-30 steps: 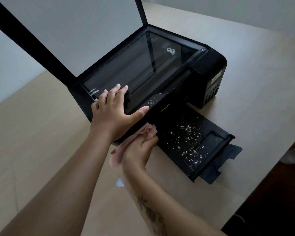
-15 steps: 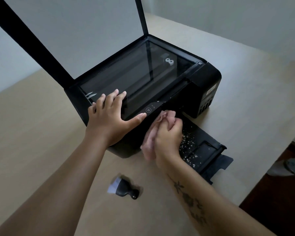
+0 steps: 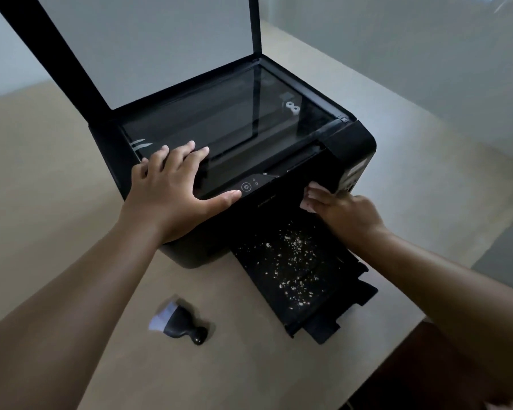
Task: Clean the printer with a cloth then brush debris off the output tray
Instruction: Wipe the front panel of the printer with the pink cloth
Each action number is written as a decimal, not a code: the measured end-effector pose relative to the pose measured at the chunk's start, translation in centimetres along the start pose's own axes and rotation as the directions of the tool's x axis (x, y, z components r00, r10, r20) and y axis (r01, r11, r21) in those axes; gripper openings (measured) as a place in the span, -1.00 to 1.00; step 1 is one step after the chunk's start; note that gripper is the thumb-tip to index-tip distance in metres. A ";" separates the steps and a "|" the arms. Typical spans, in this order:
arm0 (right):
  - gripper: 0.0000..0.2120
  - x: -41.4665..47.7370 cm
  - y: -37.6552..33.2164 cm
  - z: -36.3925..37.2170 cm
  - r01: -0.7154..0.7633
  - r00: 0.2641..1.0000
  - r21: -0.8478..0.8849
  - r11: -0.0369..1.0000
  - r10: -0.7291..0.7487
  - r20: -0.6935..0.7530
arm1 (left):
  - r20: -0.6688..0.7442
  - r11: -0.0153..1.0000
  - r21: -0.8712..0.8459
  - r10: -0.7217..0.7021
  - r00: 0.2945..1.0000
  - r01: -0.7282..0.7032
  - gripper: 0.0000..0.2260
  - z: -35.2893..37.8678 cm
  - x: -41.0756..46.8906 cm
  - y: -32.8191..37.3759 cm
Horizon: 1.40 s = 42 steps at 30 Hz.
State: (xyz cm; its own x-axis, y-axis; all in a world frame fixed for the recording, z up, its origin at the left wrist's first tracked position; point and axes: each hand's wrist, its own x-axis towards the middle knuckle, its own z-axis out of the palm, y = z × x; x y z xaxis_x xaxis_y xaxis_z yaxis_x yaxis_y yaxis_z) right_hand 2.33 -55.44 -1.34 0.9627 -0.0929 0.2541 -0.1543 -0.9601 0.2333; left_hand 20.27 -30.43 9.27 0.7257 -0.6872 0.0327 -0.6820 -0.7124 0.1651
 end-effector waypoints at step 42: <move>-0.92 -1.9 7.8 0.2 -0.206 0.922 0.806 0.556 0.385 -0.030 | -0.023 0.953 0.010 -0.301 0.953 0.302 -0.12 1.2 1.4 5.6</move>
State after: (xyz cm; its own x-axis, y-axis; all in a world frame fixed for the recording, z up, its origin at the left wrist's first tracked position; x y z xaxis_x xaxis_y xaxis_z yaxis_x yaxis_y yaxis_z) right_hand -0.67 -62.85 -0.18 0.8220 -0.4477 0.3520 -0.1050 -0.7267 -0.6789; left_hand 17.37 -35.59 9.07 0.8994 -0.4371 0.0037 -0.4321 -0.8879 0.1576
